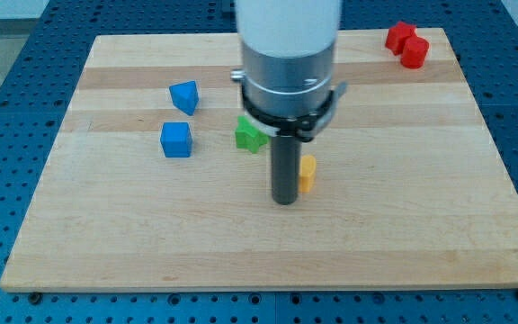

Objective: Slide the yellow heart towards the top center

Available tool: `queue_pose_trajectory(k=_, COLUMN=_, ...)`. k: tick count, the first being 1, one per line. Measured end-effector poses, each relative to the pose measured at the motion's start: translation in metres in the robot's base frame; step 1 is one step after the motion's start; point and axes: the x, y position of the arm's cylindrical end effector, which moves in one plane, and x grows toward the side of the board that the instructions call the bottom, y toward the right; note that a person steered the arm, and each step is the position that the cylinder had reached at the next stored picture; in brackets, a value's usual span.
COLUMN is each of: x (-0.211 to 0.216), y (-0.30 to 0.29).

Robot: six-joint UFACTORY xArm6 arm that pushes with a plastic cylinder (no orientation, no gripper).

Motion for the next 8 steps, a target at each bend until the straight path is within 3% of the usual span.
queue_pose_trajectory(k=3, x=-0.058, y=0.013)
queue_pose_trajectory(k=8, x=-0.119, y=0.074)
